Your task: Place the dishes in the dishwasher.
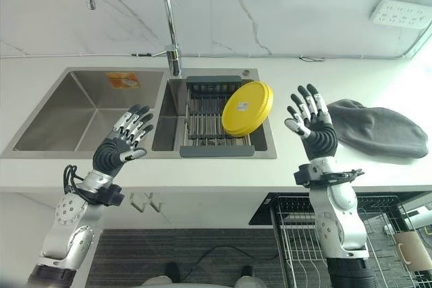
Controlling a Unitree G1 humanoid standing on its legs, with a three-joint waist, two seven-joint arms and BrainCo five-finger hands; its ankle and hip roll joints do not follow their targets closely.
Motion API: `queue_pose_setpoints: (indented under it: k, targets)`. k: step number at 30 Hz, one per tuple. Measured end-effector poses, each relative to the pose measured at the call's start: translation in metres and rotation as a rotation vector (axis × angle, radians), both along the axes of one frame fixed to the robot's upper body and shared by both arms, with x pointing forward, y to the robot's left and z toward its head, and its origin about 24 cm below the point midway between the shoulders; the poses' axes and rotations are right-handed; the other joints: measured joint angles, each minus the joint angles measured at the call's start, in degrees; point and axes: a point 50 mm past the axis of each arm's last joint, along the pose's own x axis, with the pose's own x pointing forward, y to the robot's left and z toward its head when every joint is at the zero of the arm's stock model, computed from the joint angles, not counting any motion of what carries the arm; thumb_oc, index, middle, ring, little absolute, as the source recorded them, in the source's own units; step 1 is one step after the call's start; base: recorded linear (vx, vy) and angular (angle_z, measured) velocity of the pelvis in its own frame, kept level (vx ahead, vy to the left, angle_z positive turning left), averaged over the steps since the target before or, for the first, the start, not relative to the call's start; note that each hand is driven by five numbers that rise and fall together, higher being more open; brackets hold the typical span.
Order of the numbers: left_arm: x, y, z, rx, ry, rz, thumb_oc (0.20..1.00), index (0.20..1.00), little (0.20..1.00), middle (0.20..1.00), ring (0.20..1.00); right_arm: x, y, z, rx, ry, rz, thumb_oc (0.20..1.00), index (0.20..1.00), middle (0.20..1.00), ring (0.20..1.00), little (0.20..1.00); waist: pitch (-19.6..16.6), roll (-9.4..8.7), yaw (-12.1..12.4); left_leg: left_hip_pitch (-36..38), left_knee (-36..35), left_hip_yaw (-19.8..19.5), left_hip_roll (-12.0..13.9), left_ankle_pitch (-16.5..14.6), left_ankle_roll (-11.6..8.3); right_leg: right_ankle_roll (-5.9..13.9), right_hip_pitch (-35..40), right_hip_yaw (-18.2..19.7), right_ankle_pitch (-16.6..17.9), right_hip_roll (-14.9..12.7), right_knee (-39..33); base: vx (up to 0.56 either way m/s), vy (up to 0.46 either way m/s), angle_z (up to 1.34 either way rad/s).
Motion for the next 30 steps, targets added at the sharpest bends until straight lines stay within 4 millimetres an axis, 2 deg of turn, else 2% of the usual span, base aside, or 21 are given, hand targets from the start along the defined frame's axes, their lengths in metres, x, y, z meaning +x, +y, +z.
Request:
queue_pose_setpoints:
  k: [5,10,15,18,21,26,28,30]
  targets:
    - [0.001,0.003,-0.002,0.023,0.015,0.006,1.0,1.0,1.0,1.0,1.0,0.014,-0.014,-0.012,0.054,0.074,-0.098,1.0,1.0,1.0,1.0,1.0,-1.79,-1.14,0.52,0.1,0.0,-0.16,0.0,0.04,0.0,-0.02,0.17,-0.09,0.01,0.0,-0.01,0.0,-0.007,0.0]
    - [0.003,0.005,-0.002,0.03,0.021,0.02,1.0,1.0,1.0,1.0,1.0,0.026,-0.022,-0.029,0.157,0.207,-0.101,1.0,1.0,1.0,1.0,1.0,-2.35,-0.2,1.41,0.78,-0.02,-0.73,-0.03,0.0,-0.06,-0.1,1.3,-0.6,0.02,0.01,-0.04,0.01,-0.007,0.04]
    - [0.004,0.0,-0.003,0.033,0.032,0.002,1.0,1.0,1.0,1.0,1.0,0.034,-0.033,-0.036,0.191,0.277,-0.114,1.0,1.0,1.0,1.0,1.0,-3.01,0.55,2.84,0.74,-0.03,-1.51,0.12,-0.06,0.0,-0.29,1.74,-1.43,-0.11,0.15,-0.13,0.01,-0.006,0.07]
    - [0.005,0.0,-0.005,0.048,0.043,-0.003,1.0,1.0,1.0,1.0,1.0,0.051,-0.043,-0.041,0.255,0.354,-0.135,1.0,1.0,1.0,1.0,1.0,-3.72,0.52,3.31,0.7,-0.03,-1.71,0.1,-0.03,0.02,-0.3,1.79,-1.6,-0.11,0.16,-0.33,0.0,-0.005,0.03]
    - [0.005,0.001,-0.005,0.052,0.046,0.003,1.0,1.0,1.0,1.0,1.0,0.052,-0.046,-0.042,0.255,0.375,-0.139,1.0,1.0,1.0,1.0,1.0,-3.73,0.52,3.75,0.68,-0.03,-1.91,0.09,0.02,0.0,-0.31,1.86,-1.76,-0.11,0.17,-0.33,0.0,0.001,0.01]
    - [0.006,0.002,-0.004,0.06,0.048,0.002,1.0,1.0,1.0,1.0,1.0,0.055,-0.057,-0.055,0.284,0.463,-0.166,1.0,1.0,1.0,1.0,1.0,-3.75,0.52,4.1,0.66,-0.03,-2.4,0.0,0.31,0.36,-0.33,2.15,-2.22,-0.13,0.16,-0.33,-0.01,0.007,0.05]
    - [0.008,0.0,-0.004,0.081,0.053,-0.016,1.0,1.0,1.0,1.0,1.0,0.058,-0.069,-0.06,0.297,0.518,-0.198,1.0,1.0,1.0,1.0,1.0,-3.76,0.52,4.23,0.73,-0.03,-2.82,-0.06,0.4,0.46,-0.41,2.62,-2.84,-0.19,0.1,-0.34,-0.01,0.006,0.12]
    - [0.009,0.0,-0.007,0.083,0.067,-0.018,1.0,1.0,1.0,1.0,1.0,0.059,-0.072,-0.057,0.305,0.513,-0.197,1.0,1.0,1.0,1.0,1.0,-3.84,0.64,4.42,0.72,-0.03,-2.85,0.03,0.26,0.21,-0.55,2.62,-2.88,-0.29,0.18,-0.36,0.0,0.004,0.04]
